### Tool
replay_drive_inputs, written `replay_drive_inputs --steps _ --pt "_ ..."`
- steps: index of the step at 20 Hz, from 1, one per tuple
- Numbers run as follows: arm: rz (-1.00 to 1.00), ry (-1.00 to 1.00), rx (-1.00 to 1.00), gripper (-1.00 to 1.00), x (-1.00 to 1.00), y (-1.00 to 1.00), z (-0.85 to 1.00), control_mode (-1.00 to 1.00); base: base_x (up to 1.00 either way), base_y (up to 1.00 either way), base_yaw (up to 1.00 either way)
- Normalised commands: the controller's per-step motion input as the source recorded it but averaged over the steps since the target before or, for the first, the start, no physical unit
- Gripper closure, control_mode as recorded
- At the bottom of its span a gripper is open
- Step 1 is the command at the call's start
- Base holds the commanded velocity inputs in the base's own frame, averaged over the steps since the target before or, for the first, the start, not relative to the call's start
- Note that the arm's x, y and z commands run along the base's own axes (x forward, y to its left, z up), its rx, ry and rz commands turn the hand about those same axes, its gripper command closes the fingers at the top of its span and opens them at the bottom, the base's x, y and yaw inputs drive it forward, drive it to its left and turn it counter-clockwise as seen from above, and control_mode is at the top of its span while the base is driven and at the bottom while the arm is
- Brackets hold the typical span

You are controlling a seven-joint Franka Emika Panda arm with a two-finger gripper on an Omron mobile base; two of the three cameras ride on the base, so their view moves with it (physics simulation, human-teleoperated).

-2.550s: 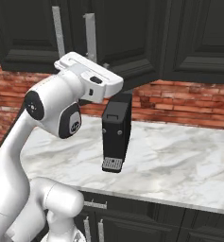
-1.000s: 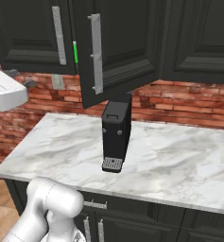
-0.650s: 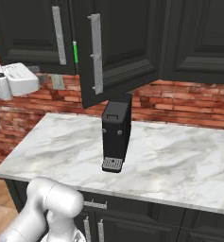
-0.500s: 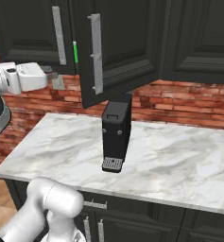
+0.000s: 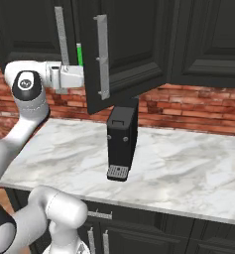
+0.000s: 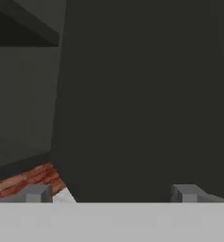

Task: Open the cabinet directly in front. Then move the beer and the mug to the dining counter with the jar on it.

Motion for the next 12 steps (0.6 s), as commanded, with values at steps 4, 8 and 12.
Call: replay_drive_inputs --steps 4,8,12 --pt "-0.05 0.01 0.11 -1.00 0.03 -1.00 -0.03 -1.00 0.00 0.00 0.00" --pt "0.00 -0.03 0.15 -1.00 -0.48 -1.00 0.00 -1.00 0.00 0.00 0.00" --pt "0.00 -0.07 0.17 -1.00 -0.61 -1.00 -0.01 -1.00 0.00 0.00 0.00"
